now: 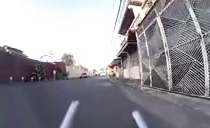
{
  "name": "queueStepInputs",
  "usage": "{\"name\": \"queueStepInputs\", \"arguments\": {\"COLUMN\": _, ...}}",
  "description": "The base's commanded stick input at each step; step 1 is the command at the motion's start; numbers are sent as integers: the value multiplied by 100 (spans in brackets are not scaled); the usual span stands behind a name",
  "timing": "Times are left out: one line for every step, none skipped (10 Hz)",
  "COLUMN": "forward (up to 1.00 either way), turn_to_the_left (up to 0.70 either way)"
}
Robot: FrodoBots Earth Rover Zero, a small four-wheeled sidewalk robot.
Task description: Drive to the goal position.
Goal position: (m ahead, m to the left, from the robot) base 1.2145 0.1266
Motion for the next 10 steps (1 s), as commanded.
{"name": "queueStepInputs", "arguments": {"forward": 85, "turn_to_the_left": 0}}
{"name": "queueStepInputs", "arguments": {"forward": 85, "turn_to_the_left": 0}}
{"name": "queueStepInputs", "arguments": {"forward": 85, "turn_to_the_left": 0}}
{"name": "queueStepInputs", "arguments": {"forward": 85, "turn_to_the_left": 0}}
{"name": "queueStepInputs", "arguments": {"forward": 85, "turn_to_the_left": 0}}
{"name": "queueStepInputs", "arguments": {"forward": 85, "turn_to_the_left": 0}}
{"name": "queueStepInputs", "arguments": {"forward": 85, "turn_to_the_left": 0}}
{"name": "queueStepInputs", "arguments": {"forward": 85, "turn_to_the_left": 0}}
{"name": "queueStepInputs", "arguments": {"forward": 85, "turn_to_the_left": 0}}
{"name": "queueStepInputs", "arguments": {"forward": 85, "turn_to_the_left": 0}}
